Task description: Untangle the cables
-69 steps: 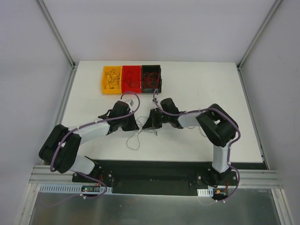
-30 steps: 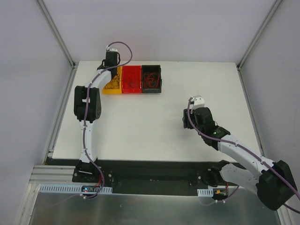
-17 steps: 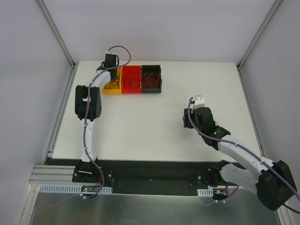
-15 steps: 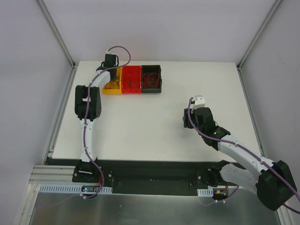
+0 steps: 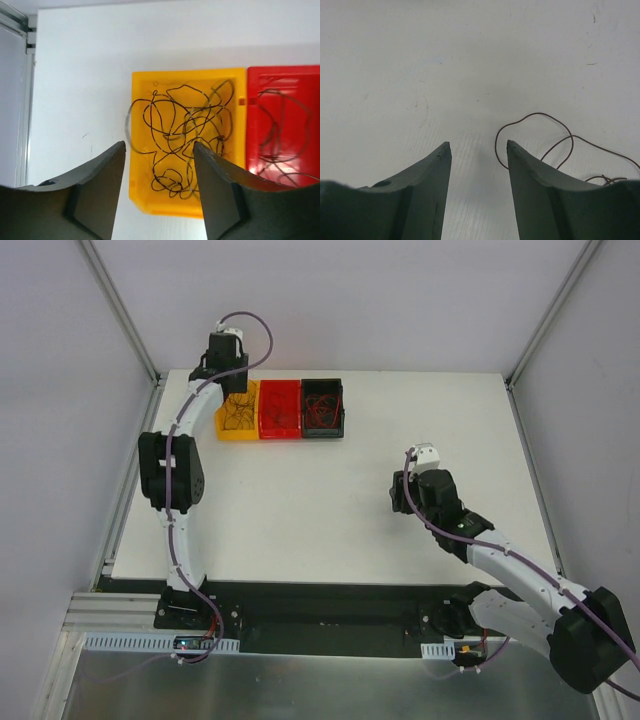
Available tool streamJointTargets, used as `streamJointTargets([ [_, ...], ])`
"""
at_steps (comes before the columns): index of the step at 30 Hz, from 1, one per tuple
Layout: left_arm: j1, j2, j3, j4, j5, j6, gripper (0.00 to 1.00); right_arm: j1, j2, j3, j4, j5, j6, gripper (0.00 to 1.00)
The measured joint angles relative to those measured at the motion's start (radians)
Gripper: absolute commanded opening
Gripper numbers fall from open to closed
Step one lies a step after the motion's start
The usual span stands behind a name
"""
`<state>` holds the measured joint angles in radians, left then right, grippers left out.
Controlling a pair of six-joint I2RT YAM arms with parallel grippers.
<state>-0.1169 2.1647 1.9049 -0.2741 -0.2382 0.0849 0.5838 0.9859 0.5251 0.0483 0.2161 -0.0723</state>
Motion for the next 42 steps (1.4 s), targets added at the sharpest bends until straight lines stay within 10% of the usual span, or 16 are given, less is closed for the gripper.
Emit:
streamJointTargets([
  [12, 0.000, -0.232, -0.043, -0.070, 0.130, -0.165, 0.89, -0.007, -0.012, 0.000, 0.000, -0.016, 0.007, 0.54],
  [18, -0.015, -0.435, -0.236, -0.113, 0.381, -0.394, 0.91, -0.058, -0.004, 0.000, -0.004, -0.024, 0.073, 0.90],
  [27, -0.417, -0.632, -0.501, -0.091, 0.417, -0.340, 0.90, -0.404, 0.005, 0.004, -0.248, -0.103, 0.256, 0.93],
  [36, -0.566, -0.736, -0.608, -0.097, 0.362, -0.240, 0.91, -0.657, 0.046, 0.002, -0.375, -0.190, 0.274, 0.70],
  [42, -0.608, -0.819, -0.612, -0.080, 0.328, -0.197, 0.91, -0.644, 0.193, 0.037, -0.384, -0.340, 0.248, 0.17],
])
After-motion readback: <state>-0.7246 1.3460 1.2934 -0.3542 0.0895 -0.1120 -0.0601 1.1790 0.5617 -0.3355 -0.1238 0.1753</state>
